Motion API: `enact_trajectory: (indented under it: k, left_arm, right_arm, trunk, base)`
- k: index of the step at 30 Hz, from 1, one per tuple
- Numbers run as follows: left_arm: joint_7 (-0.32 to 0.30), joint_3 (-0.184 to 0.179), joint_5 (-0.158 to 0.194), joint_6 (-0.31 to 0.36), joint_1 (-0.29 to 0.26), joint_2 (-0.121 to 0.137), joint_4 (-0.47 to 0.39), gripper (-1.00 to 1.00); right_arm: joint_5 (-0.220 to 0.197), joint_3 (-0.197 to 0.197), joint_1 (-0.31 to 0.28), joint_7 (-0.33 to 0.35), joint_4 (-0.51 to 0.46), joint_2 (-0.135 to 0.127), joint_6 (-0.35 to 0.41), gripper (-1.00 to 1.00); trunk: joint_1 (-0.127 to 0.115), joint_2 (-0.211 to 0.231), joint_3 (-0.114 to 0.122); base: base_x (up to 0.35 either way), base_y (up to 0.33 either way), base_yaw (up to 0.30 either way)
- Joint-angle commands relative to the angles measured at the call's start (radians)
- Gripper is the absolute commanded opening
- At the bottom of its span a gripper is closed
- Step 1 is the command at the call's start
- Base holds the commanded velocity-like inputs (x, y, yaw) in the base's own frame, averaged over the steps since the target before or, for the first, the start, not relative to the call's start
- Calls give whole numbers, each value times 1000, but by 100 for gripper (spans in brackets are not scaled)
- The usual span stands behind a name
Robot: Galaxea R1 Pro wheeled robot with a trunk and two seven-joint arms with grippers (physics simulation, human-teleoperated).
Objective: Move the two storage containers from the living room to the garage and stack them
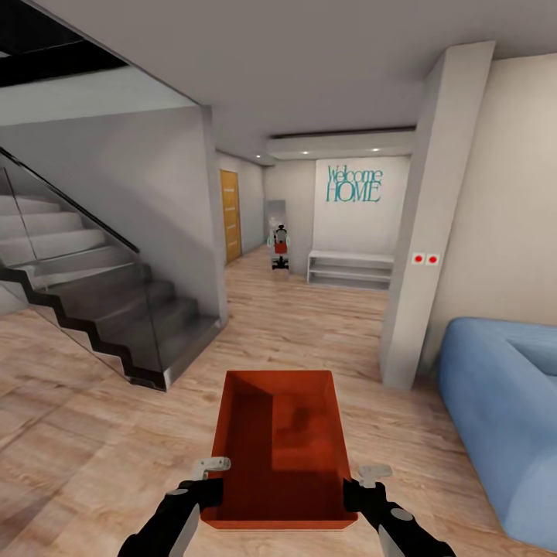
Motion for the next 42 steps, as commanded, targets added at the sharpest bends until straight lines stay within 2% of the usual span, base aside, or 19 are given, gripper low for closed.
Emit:
enact_trajectory:
  k: [1, 25, 42]
  left_arm:
    - [10, 16, -16, 7, -1, 31, -1, -100]
    - [11, 16, -16, 7, -1, 31, -1, -100]
    - [11, 16, -16, 7, -1, 31, -1, -100]
  right_arm:
    - [-7, 26, 0, 9, -1, -7, -3, -100]
    - [-6, 26, 0, 10, -1, -7, -3, -100]
    - [-6, 26, 0, 10, -1, -7, -3, -100]
  trunk:
    - [1, -1, 0]
    - [1, -1, 0]
    - [1, -1, 0]
  base:
    - [326, 0, 0]
    - [326, -1, 0]
    - [326, -85, 0]
